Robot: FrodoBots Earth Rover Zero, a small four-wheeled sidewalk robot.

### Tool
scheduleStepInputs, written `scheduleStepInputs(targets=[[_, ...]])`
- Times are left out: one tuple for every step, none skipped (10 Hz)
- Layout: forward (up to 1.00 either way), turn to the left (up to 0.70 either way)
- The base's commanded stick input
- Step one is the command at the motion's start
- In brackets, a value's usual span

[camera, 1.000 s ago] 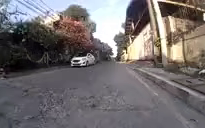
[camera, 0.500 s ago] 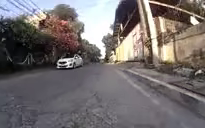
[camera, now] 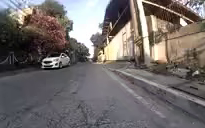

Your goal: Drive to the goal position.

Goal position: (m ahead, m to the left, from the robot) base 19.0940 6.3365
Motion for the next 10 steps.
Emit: scheduleStepInputs(targets=[[0.91,0.00],[0.91,0.00],[0.91,0.00],[0.91,0.00],[0.91,0.00],[0.91,0.00],[0.91,0.00],[0.91,0.00],[0.91,0.00],[0.91,0.00]])
